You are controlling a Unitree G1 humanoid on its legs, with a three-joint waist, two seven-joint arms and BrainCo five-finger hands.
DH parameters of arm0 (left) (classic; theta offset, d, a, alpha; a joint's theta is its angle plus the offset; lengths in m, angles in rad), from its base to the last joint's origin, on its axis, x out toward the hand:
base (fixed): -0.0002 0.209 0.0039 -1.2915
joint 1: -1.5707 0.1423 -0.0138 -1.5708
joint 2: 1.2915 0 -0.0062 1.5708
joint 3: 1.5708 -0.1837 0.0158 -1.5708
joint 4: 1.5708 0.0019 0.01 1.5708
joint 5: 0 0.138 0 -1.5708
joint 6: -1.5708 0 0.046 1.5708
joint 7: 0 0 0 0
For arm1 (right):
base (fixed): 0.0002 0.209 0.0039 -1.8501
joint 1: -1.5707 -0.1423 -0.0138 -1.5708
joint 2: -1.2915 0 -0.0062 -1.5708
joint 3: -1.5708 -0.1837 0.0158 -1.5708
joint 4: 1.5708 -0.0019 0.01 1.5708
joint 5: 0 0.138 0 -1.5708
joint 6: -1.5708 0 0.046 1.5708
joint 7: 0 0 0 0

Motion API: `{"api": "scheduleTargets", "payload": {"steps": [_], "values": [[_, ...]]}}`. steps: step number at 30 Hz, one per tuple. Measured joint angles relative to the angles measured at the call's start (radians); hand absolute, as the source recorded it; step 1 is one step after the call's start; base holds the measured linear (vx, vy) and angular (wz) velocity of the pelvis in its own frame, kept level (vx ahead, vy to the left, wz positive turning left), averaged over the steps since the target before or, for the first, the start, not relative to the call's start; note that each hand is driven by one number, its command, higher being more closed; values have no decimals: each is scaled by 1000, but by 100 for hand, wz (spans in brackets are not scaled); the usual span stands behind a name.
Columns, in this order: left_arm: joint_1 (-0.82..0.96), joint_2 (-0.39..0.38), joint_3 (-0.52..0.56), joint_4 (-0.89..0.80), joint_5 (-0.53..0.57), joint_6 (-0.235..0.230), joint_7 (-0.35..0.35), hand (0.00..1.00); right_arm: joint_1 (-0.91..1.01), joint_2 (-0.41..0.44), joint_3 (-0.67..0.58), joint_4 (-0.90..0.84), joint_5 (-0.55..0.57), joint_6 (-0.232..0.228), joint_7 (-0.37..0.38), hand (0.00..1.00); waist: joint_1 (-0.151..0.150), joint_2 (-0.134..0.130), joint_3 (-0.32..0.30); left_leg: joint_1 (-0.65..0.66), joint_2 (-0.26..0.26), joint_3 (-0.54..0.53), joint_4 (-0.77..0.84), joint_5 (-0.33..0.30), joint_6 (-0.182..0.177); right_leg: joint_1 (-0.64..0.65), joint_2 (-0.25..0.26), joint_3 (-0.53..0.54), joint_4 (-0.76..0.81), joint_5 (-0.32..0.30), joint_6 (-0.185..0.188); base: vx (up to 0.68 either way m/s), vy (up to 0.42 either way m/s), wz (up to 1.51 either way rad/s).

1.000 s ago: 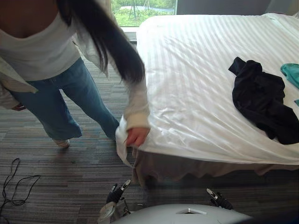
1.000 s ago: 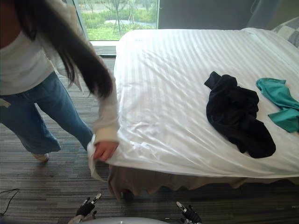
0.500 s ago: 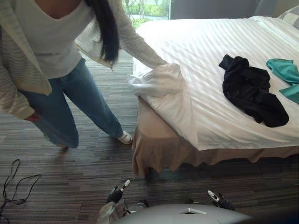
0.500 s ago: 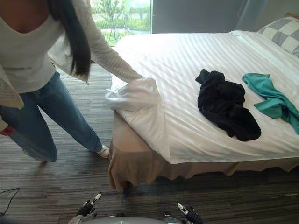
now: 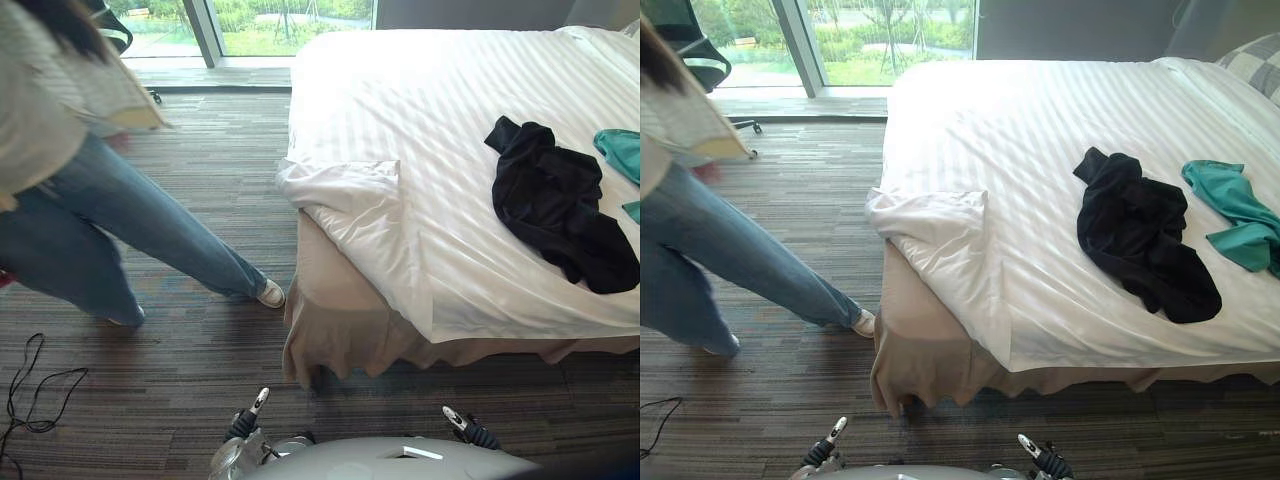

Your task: Tidy the bed and pick cloth on bed and put in laundry

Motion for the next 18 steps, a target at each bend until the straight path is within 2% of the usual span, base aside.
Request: {"api": "scheduleTargets", "payload": {"steps": [1,4,6,7,9,10,12,13,15,18], "values": [[0,1,24,-1,-9,-4,11,0,0,0,-2,0,0,0,-3,0,0,1,1,-1,-1,-5,0,0,0,1,0,-3,0,0,0,-67,-20,15],[0,9,183,-6,-71,-66,87,0,-1,-1,-13,0,4,0,-6,0,0,9,6,-4,-3,-16,-2,-1,1,2,-3,-19,0,-3,3,-96,-15,14],[3,35,334,-30,-142,-129,145,0,1,-3,-15,0,11,0,-6,0,0,15,6,-16,-3,-24,-5,0,4,-8,-3,-22,0,-7,9,-121,-14,9],[3,46,376,-39,-159,-145,154,0,1,-3,-15,0,11,0,-6,0,1,15,6,-19,-3,-29,-5,-1,4,-10,-3,-22,0,-8,9,-79,-12,3],[6,108,530,-70,-239,-216,184,0,10,-3,-13,1,12,0,-7,0,0,17,7,-21,1,-31,-6,-5,-3,-12,0,-22,-1,-13,4,-55,-11,-1],[7,124,563,-84,-258,-234,187,0,10,-3,-12,1,12,0,-8,0,0,16,6,-21,3,-31,-6,-6,-3,-12,0,-22,-1,-13,4,-47,-19,-2],[7,187,668,-148,-265,-316,205,0,18,-4,-8,1,24,-3,-23,0,2,17,4,-34,9,-30,-5,-11,2,-21,3,-21,-5,-14,3,-32,-18,0],[5,203,687,-171,-253,-333,216,0,19,-5,-5,1,31,-8,-28,0,1,19,2,-37,10,-30,-5,-10,2,-26,4,-21,-5,-14,3,0,0,0],[-12,254,727,-228,-143,-360,263,0,30,-11,8,0,42,-12,-36,0,3,24,-3,-46,11,-29,-5,-11,2,-38,5,-15,-4,-14,2,28,-1,-1],[-75,377,732,-302,112,-369,331,0,49,-29,33,-9,51,-21,-40,0,19,42,-15,-45,12,-7,-1,-14,-9,-48,9,9,0,-12,4,74,3,-16]]}}
